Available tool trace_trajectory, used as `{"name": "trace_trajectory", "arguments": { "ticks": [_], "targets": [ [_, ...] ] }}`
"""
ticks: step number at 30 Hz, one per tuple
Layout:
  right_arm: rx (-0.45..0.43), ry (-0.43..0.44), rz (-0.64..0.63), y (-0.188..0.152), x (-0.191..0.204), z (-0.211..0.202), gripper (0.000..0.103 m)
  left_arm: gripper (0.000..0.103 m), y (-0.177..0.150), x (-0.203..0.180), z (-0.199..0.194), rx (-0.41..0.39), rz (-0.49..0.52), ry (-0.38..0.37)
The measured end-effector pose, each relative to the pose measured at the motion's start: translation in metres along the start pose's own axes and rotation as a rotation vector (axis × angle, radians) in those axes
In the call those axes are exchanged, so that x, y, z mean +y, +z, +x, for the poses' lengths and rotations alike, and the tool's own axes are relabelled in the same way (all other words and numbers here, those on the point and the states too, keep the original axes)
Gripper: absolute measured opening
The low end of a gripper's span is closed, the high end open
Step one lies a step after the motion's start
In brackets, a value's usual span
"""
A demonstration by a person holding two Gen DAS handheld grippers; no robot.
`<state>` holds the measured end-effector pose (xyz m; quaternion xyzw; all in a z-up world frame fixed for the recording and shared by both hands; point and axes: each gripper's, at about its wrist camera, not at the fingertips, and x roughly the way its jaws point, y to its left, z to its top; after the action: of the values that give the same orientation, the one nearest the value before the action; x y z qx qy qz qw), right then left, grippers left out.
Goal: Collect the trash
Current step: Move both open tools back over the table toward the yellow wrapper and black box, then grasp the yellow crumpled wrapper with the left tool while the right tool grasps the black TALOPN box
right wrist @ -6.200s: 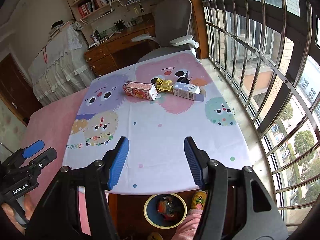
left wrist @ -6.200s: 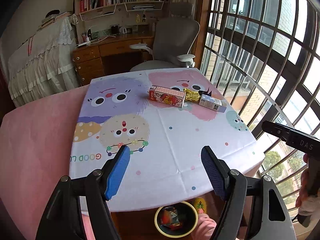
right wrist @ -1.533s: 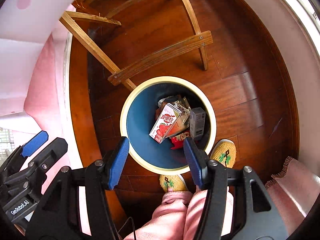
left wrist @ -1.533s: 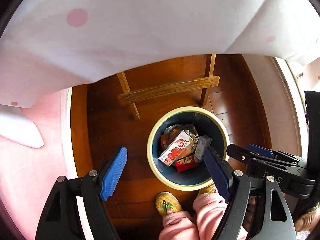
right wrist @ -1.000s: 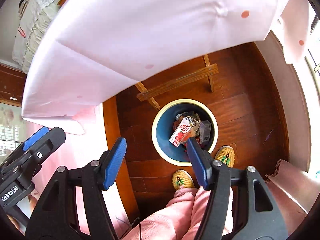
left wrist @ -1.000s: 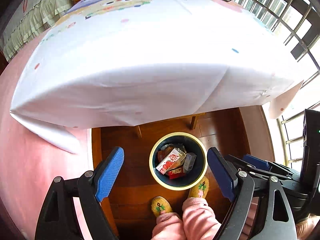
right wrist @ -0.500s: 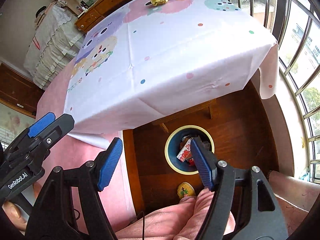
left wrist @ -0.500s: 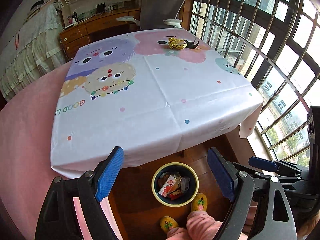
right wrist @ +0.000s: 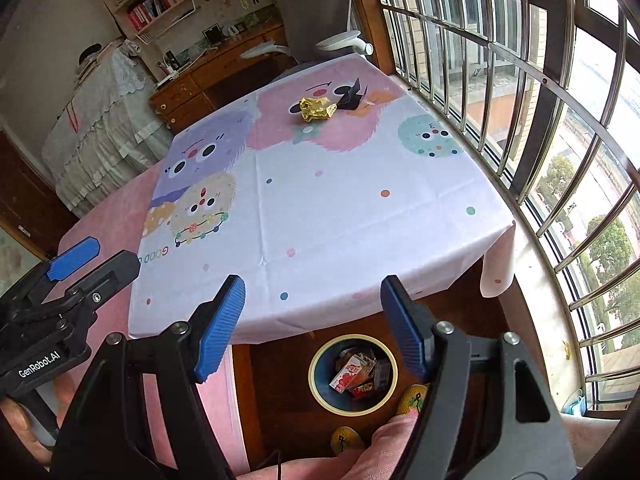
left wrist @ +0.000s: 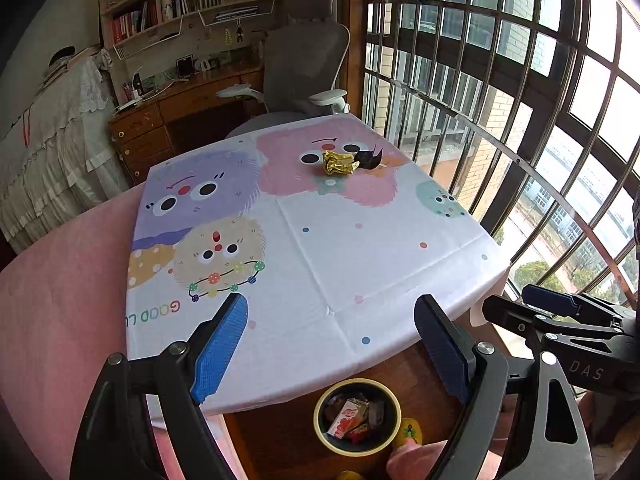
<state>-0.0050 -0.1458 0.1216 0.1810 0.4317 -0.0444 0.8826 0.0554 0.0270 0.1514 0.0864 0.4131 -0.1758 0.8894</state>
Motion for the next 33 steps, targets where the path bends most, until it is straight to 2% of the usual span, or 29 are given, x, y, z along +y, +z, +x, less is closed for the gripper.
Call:
{"name": "trace_trajectory", "arguments": {
  "ticks": [5, 9, 12, 17, 22, 28, 33],
  "targets": [
    [0.004, -0.032, -0.007, 0.049, -0.012, 0.021, 0.068, 0.087, 0.046, -0.001, 0.020, -0.001, -0.002, 0.002],
    [0.024, -0.020, -0.009, 0.094, -0.031, 0.058, 0.068, 0.087, 0.085, -0.003, 0.062, 0.031, -0.014, 0.039],
    [0.054, 0.009, -0.005, 0.133, -0.048, 0.102, 0.068, 0.087, 0.118, -0.002, 0.109, 0.079, -0.046, 0.059],
    [0.139, 0.034, 0.007, 0.202, -0.085, 0.181, 0.066, 0.086, 0.181, 0.003, 0.197, 0.170, -0.161, 0.057],
    [0.209, 0.083, 0.024, 0.268, -0.115, 0.253, 0.063, 0.085, 0.232, 0.001, 0.284, 0.235, -0.214, 0.077],
    [0.279, 0.122, 0.078, 0.327, -0.131, 0.336, 0.062, 0.082, 0.255, 0.000, 0.354, 0.290, -0.263, 0.093],
    [0.336, 0.136, 0.106, 0.349, -0.129, 0.389, 0.060, 0.082, 0.260, 0.008, 0.389, 0.313, -0.314, 0.102]
  ]
}}
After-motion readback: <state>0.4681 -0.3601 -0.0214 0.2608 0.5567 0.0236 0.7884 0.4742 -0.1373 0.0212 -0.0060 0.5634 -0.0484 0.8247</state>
